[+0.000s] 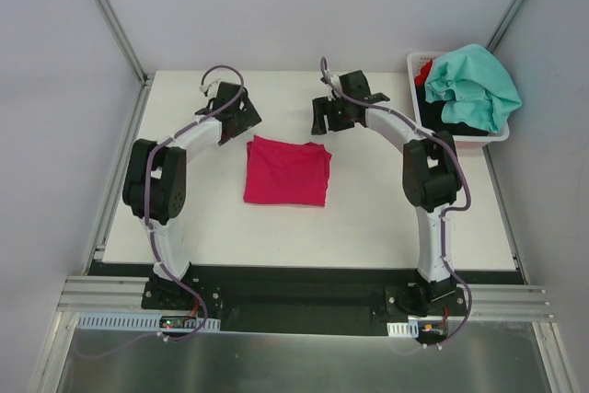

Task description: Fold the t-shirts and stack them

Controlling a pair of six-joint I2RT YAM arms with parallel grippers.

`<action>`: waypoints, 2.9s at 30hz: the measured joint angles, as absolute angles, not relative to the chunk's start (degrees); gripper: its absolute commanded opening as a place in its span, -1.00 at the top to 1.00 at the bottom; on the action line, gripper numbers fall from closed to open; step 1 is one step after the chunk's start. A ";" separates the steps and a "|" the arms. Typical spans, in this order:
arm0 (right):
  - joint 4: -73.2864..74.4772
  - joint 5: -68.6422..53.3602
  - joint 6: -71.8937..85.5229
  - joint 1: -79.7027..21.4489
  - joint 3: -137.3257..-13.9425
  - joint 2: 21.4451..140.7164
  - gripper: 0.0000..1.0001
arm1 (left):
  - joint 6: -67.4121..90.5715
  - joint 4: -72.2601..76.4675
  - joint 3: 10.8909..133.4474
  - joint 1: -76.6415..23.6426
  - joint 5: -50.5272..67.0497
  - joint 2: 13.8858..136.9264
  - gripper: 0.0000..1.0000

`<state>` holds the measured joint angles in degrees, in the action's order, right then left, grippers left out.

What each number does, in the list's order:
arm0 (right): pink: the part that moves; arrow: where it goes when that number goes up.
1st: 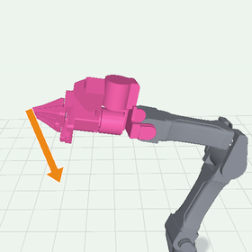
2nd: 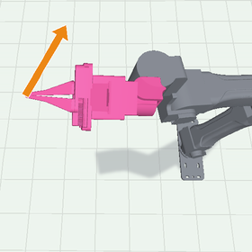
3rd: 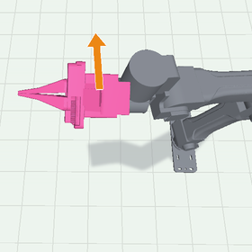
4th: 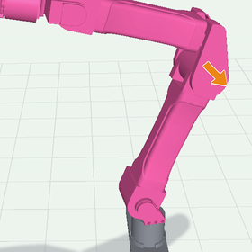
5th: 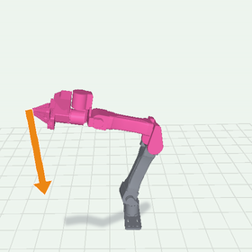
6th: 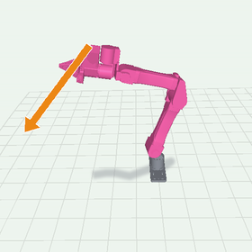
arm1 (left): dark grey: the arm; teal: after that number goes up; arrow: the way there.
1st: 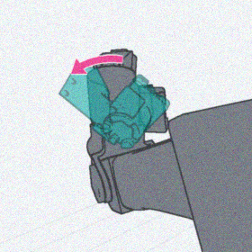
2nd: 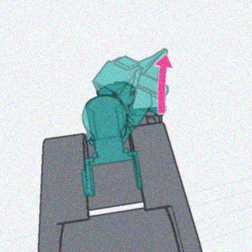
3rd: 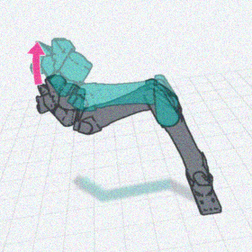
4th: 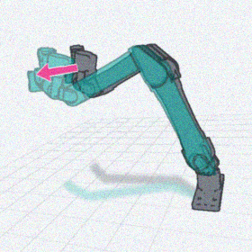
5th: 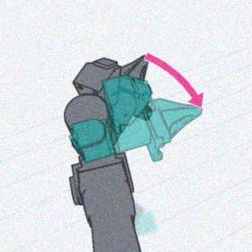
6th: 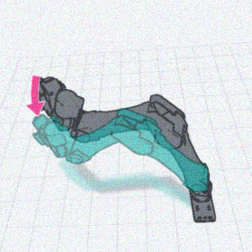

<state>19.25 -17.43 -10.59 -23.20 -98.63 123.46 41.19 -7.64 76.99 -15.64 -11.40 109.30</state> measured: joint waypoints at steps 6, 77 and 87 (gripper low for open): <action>19.46 -18.83 -11.42 -23.22 -105.56 123.02 -0.55 | 36.53 -5.96 81.47 -15.73 -11.97 108.40 -0.98; -11.81 -57.89 16.49 -20.62 -80.68 122.26 -0.70 | 46.94 12.71 68.34 -11.88 32.49 113.73 -0.98; -11.81 -58.81 16.34 -25.23 -78.61 114.15 -0.76 | 47.03 13.04 68.34 -11.88 32.56 113.91 -0.98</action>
<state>-11.81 -58.81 16.34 -25.23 -78.61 114.15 47.03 13.04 68.34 -11.88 32.56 113.91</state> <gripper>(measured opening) 0.872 0.991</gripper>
